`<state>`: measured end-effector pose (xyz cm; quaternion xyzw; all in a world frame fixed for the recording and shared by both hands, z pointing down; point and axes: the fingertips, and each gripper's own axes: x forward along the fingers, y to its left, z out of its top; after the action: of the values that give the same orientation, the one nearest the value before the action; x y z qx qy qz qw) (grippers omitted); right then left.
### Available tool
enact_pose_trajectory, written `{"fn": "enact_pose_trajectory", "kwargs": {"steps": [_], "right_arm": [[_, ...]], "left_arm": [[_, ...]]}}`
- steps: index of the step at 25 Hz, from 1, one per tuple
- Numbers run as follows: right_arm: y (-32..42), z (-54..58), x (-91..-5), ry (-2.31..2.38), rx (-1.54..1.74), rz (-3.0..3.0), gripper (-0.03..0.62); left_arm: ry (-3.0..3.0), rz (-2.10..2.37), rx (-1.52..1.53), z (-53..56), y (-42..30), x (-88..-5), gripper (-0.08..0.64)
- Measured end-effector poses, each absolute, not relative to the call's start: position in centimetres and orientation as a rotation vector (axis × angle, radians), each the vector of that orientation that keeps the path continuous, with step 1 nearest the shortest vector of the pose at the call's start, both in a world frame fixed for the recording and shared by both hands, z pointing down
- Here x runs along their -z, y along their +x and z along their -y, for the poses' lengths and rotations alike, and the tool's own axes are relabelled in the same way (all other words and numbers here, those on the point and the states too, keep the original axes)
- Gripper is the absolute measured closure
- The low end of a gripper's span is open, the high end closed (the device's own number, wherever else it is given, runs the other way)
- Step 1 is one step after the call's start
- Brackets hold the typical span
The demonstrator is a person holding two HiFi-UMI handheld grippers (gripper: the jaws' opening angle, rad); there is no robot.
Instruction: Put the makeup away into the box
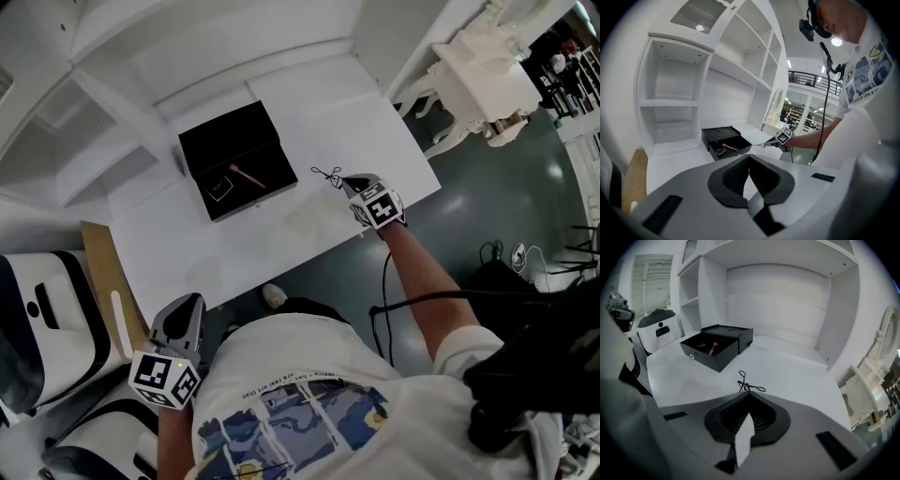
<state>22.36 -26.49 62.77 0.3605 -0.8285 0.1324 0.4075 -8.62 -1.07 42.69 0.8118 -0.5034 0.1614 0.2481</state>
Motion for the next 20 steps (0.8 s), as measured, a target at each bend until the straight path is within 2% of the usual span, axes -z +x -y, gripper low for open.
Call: {"fn": "enact_pose_trajectory", "kwargs": {"steps": [20], "right_arm": [[22.0,26.3,-60.7,0.951,-0.294,2.115,0.569]], "left_arm": [[2.219,1.365,-0.445,1.0,-8.5,-42.5,0.546]]}}
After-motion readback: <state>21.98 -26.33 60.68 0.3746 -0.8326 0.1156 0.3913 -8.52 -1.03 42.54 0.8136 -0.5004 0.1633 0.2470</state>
